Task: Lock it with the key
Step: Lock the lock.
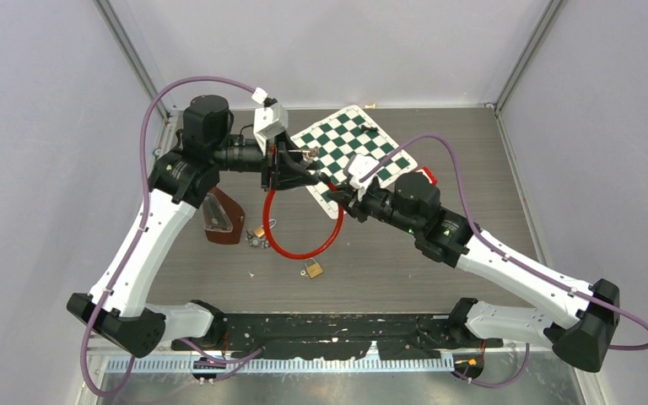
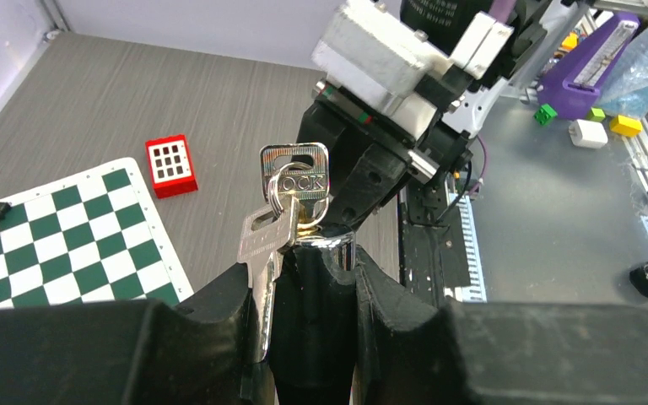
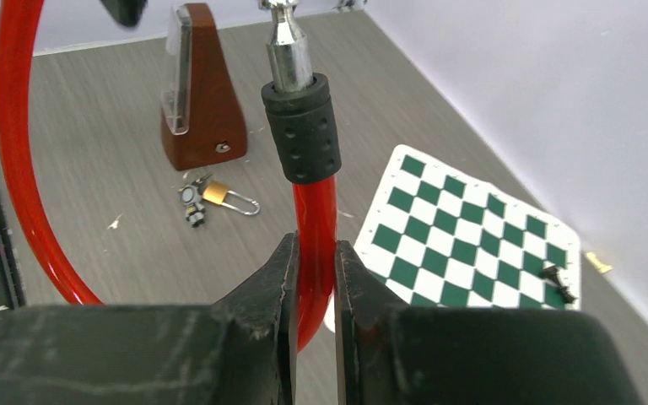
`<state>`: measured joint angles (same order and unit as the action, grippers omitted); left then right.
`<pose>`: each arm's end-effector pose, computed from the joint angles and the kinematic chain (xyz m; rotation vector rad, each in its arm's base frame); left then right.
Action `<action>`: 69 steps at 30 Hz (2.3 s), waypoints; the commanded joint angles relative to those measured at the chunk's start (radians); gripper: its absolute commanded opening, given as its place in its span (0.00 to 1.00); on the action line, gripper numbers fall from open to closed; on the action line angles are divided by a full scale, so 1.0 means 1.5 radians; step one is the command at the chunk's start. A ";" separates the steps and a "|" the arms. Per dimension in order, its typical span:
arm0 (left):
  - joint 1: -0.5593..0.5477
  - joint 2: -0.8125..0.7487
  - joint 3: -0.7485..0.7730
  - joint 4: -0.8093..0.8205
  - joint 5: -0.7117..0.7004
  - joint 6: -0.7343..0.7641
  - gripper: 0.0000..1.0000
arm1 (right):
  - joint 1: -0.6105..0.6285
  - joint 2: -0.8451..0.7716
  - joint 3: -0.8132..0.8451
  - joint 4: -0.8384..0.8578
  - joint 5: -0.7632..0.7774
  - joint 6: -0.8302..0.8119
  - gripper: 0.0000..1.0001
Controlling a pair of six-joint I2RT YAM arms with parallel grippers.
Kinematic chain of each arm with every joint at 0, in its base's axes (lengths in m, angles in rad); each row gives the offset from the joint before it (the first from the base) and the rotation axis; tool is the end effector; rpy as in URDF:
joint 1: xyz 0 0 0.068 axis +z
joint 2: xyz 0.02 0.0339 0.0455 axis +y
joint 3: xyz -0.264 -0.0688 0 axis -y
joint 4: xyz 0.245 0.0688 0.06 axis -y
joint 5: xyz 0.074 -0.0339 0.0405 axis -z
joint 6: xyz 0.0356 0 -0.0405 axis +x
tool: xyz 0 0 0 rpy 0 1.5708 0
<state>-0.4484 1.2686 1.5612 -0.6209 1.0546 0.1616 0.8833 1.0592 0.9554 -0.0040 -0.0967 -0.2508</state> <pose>0.2077 -0.1343 0.4641 1.2184 1.4468 -1.1847 0.1556 0.1950 0.3662 -0.9795 1.4001 0.5551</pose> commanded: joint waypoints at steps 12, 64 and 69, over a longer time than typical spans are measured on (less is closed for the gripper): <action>0.003 -0.019 -0.009 -0.038 -0.022 0.084 0.00 | 0.028 -0.025 0.077 -0.049 -0.027 -0.081 0.05; 0.003 -0.033 -0.026 -0.079 -0.074 0.124 0.00 | 0.056 0.093 0.205 -0.101 -0.056 0.011 0.05; 0.003 -0.015 -0.002 -0.132 -0.079 0.154 0.00 | 0.055 0.071 0.172 -0.034 -0.040 0.021 0.05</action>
<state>-0.4427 1.2194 1.5101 -0.7540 0.9497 0.3286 0.9546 1.2255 1.2079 -0.2401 -0.1276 -0.2497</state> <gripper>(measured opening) 0.281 0.193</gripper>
